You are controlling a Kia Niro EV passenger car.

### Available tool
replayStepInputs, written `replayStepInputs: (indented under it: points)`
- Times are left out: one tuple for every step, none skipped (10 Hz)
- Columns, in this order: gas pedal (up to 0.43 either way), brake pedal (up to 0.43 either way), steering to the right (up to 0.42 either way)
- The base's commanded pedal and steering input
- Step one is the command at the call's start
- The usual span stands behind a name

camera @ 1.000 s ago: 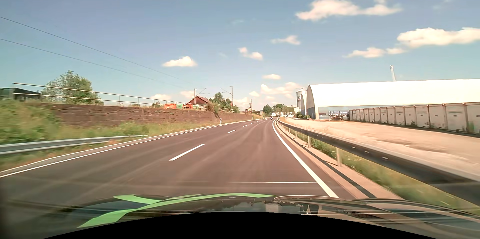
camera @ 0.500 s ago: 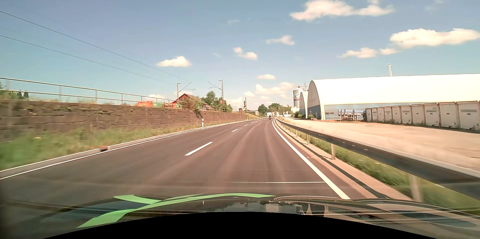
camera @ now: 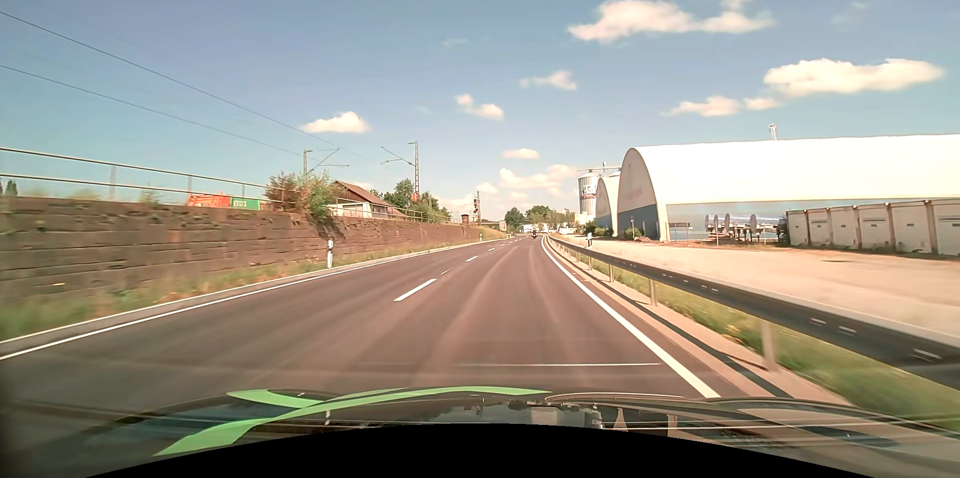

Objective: Follow the waypoints while adhering to traffic rules and regulations

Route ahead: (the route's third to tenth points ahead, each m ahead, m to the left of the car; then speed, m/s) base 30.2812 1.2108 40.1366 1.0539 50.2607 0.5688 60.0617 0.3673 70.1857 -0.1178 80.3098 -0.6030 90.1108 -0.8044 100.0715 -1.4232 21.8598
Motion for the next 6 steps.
replayStepInputs:
  points:
    - [0.177, 0.0, 0.011]
    - [0.189, 0.0, 0.011]
    - [0.209, 0.0, 0.011]
    - [0.209, 0.0, 0.01]
    - [0.22, 0.0, 0.01]
    - [0.228, 0.0, 0.008]
